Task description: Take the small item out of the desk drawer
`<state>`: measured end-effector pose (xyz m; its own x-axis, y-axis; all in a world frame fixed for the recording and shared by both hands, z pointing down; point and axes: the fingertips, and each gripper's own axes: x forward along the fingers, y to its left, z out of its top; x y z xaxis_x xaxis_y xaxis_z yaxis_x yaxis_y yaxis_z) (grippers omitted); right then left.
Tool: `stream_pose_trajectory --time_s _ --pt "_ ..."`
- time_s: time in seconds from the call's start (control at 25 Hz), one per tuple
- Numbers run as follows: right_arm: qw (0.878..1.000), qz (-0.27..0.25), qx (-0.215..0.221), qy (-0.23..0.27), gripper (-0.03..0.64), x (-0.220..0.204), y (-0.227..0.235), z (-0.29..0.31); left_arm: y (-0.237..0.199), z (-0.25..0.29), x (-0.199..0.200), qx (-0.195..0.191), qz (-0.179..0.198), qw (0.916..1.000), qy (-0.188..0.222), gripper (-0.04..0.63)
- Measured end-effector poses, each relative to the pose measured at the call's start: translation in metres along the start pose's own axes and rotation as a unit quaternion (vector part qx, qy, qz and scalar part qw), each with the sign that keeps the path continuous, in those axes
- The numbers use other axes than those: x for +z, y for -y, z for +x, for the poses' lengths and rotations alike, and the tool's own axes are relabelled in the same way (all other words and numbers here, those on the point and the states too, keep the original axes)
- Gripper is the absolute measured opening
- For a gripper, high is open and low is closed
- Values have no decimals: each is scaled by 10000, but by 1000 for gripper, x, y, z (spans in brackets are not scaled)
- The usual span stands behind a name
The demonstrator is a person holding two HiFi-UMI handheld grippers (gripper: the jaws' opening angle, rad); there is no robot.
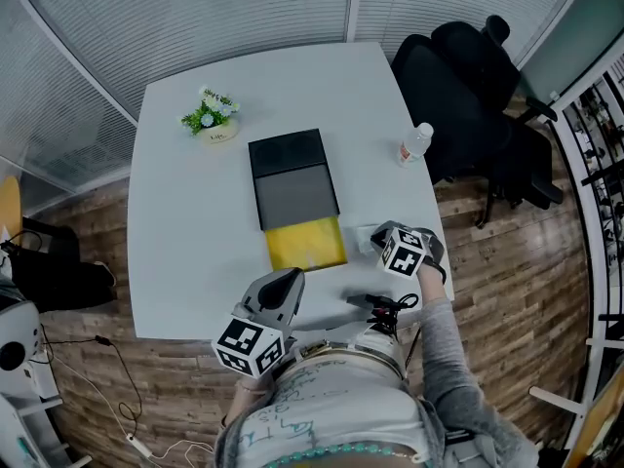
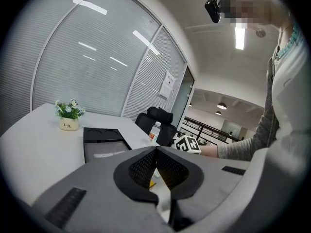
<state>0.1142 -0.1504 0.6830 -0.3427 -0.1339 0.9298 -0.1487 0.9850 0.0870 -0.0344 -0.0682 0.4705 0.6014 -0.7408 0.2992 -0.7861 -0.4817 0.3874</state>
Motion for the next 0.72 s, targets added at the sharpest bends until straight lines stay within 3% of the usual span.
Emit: stream_pose_trajectory --time_s 0.72 --pt "9980 547 63 -315 3 -16 2 38 -8 -7 -1 -25 25 10000 -87 -3"
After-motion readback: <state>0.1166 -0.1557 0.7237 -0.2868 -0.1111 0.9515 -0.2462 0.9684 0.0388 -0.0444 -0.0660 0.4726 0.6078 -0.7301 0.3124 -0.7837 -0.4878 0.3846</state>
